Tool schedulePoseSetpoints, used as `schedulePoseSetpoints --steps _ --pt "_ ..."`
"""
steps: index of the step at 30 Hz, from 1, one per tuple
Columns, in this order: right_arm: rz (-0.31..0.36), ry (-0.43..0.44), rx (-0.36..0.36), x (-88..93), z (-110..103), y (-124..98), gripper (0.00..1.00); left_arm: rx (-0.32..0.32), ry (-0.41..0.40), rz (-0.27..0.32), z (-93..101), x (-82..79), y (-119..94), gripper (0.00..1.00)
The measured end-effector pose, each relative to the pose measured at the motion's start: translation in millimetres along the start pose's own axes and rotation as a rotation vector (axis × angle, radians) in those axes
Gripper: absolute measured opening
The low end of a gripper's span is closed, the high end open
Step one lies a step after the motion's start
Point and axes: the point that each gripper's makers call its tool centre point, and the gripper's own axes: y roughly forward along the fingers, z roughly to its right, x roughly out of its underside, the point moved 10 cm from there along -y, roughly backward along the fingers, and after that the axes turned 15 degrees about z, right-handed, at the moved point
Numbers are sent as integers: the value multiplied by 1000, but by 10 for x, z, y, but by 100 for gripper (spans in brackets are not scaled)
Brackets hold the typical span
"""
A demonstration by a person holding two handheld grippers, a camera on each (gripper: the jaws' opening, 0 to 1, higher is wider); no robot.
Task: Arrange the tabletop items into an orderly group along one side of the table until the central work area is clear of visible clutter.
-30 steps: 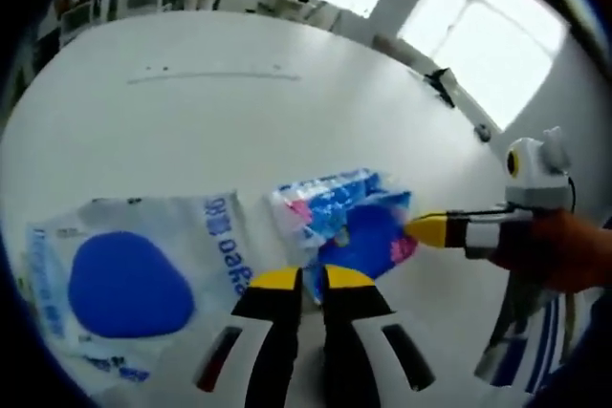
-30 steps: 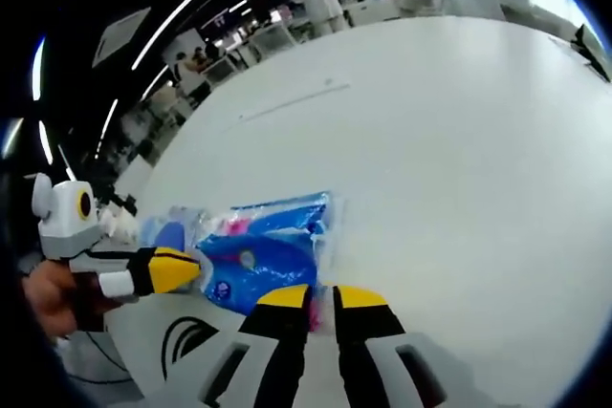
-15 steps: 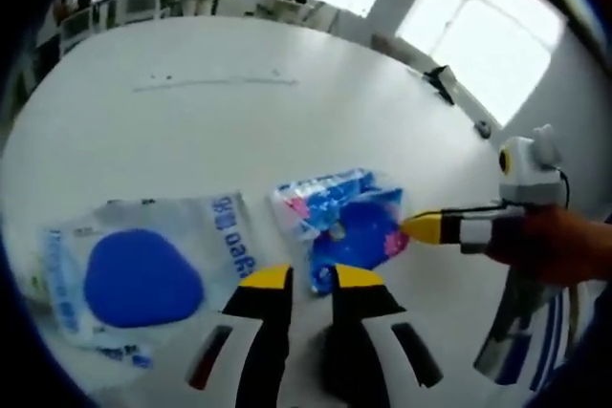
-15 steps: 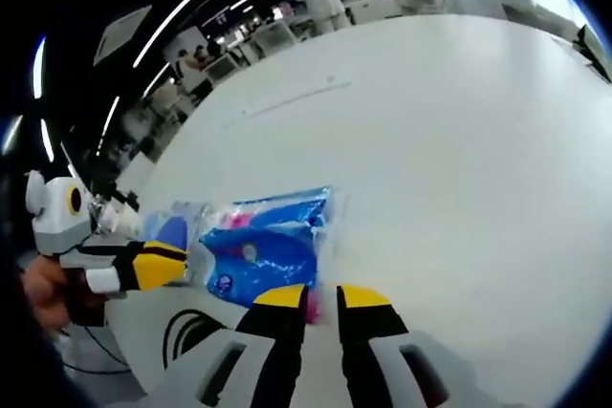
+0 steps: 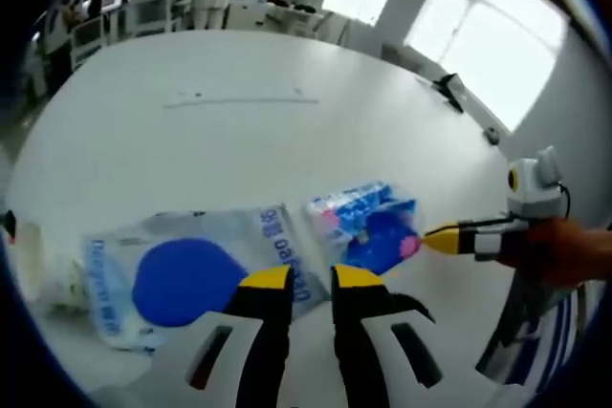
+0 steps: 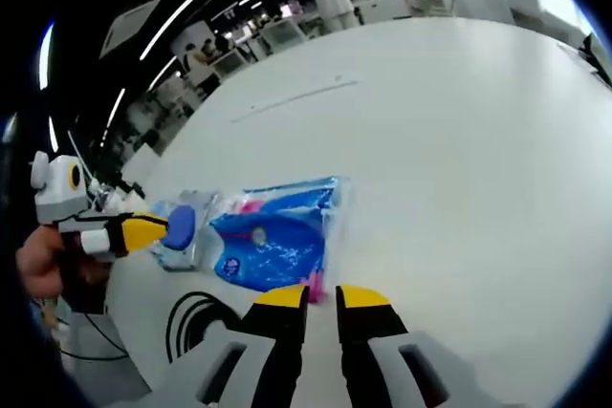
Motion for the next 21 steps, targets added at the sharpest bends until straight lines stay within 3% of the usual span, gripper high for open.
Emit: schedulePoseSetpoints --steps 10,21 --pt "0 2 2 68 10 -32 10 -3 44 4 -91 -10 -188 12" --pt "-13 -41 -29 136 -97 -70 11 3 61 -7 -137 181 -459 12"
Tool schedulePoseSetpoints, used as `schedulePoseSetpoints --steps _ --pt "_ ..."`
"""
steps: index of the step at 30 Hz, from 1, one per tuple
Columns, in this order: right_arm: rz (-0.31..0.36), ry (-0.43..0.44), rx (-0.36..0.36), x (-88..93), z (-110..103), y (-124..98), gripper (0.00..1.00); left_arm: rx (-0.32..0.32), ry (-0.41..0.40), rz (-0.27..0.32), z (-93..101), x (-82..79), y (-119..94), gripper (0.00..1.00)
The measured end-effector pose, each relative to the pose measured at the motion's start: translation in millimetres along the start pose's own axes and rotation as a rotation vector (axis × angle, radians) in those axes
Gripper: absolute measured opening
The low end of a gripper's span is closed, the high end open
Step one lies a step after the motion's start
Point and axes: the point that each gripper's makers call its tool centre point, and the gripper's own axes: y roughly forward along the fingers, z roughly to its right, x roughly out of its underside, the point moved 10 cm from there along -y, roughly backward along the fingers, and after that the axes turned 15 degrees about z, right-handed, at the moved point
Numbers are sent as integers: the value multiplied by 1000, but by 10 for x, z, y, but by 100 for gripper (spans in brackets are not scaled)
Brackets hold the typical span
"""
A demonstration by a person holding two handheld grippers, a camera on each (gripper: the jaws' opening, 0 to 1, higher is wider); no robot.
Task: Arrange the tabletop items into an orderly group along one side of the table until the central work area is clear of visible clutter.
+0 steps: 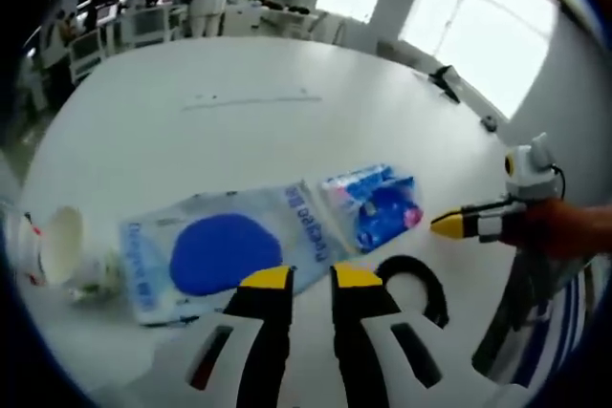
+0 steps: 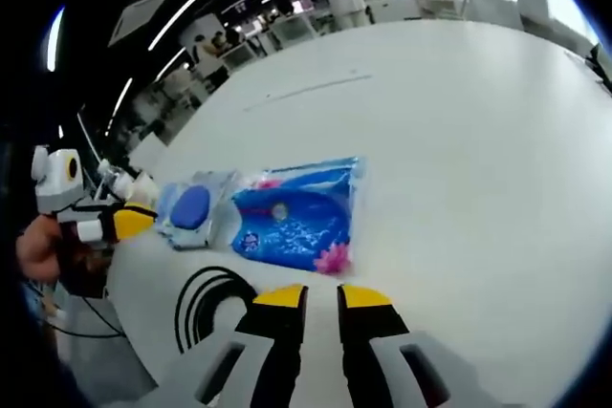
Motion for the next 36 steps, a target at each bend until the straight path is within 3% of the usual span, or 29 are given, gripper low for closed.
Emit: schedulePoseSetpoints --steps 10,15,20,32,36 --pt "-13 8 8 218 -201 -145 11 4 -26 8 16 173 -208 12" --pt "-20 8 -1 301 -310 -236 12 27 -10 -4 121 291 -179 12" --pt "-18 16 5 350 -288 -280 12 65 -13 -4 243 317 -207 12" --pt "-29 3 -8 502 -410 -339 13 107 -2 -51 311 502 -236 15" --pt "-33 -2 -11 517 -490 -373 12 115 -43 -62 315 582 -272 18"
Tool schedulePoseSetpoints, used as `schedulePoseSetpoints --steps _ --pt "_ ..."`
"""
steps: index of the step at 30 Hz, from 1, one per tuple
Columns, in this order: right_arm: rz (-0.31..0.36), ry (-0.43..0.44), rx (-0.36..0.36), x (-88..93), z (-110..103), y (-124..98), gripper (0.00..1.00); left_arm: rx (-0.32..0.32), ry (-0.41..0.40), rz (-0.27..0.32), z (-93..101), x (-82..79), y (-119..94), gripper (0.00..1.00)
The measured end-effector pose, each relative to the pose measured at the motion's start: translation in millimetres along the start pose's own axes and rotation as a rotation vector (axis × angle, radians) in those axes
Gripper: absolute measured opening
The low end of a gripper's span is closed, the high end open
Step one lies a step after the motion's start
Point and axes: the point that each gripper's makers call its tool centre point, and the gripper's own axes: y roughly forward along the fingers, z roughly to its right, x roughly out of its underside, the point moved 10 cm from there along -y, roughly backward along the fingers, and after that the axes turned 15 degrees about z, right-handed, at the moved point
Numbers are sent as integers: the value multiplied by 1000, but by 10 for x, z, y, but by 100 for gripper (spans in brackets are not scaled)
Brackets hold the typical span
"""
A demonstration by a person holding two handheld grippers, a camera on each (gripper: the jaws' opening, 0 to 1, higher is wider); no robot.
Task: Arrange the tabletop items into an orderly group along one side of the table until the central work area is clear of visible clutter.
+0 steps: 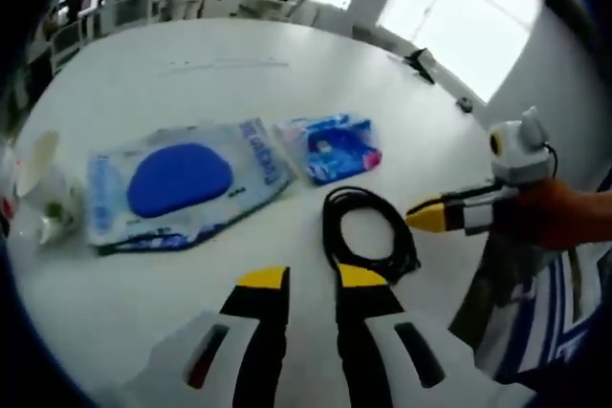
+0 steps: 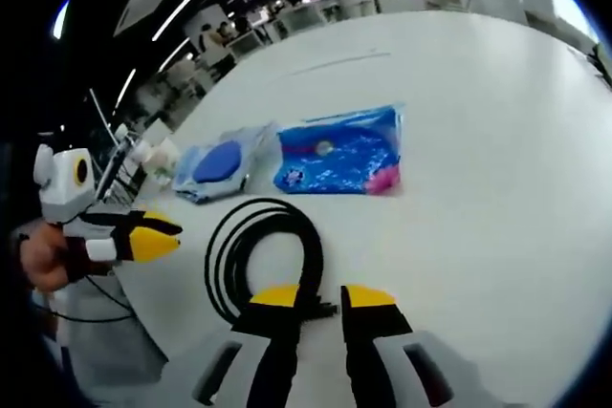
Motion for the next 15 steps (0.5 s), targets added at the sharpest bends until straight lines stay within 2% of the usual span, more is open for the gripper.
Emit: schedulePoseSetpoints --steps 8,15 --pt "9 -8 16 -1 -1 36 12 -3 -56 -17 18 147 -29 20" --pt "11 5 18 15 -43 47 14 5 -142 -22 140 188 114 22"
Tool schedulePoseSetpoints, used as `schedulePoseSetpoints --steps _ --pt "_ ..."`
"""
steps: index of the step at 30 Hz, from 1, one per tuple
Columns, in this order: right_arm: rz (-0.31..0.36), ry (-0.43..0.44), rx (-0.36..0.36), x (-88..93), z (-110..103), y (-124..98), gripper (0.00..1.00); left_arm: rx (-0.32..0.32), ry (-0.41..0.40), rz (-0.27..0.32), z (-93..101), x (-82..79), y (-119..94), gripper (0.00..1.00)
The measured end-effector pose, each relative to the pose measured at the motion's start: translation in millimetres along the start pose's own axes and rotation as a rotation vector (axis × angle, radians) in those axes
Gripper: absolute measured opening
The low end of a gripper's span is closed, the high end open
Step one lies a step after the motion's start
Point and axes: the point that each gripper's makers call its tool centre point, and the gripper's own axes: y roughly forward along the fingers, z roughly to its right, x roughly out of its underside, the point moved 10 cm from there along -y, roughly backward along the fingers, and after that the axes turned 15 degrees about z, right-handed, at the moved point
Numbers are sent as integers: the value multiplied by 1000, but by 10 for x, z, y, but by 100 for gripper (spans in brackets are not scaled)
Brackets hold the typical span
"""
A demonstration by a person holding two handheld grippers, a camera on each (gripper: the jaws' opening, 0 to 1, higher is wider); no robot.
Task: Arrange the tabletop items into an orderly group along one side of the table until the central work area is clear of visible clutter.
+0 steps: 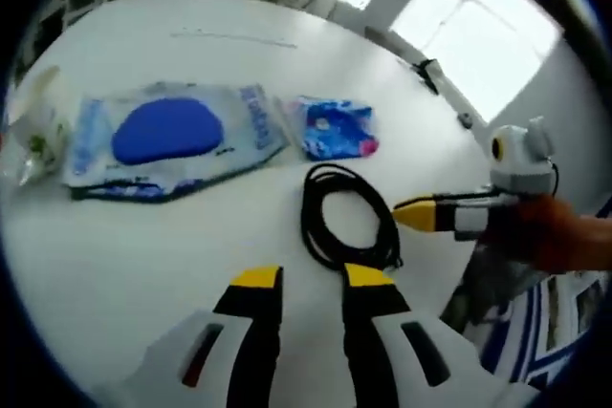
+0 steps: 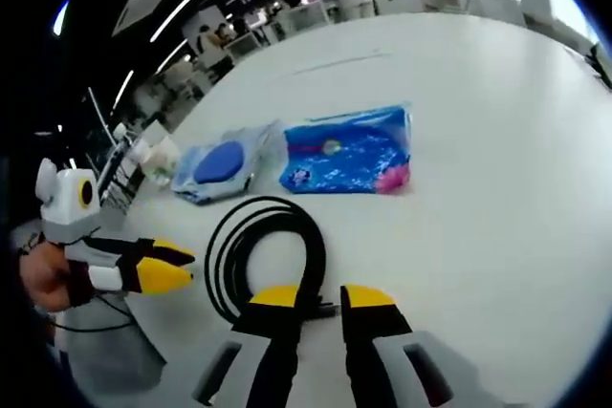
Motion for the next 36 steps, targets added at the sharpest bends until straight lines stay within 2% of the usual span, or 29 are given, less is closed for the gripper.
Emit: schedulePoseSetpoints --steps 5,9,20,23,30,36 --pt "-1 -2 -6 -22 -69 1 13 4 -56 11 58 -11 117 23" --pt "7 26 -14 -36 -118 -6 16 -10 -64 11 54 -10 154 22" --pt "-37 -13 -25 7 -183 127 10 -63 -65 -7 9 -24 280 9" --pt "-38 -11 -19 -2 -186 122 9 -74 -70 -7 -14 -11 280 5" --pt "-30 43 -18 -23 -194 121 7 -77 -106 -12 -64 15 281 3" --pt "-28 44 -27 -31 -183 148 6 -66 -103 0 -64 -8 230 2"
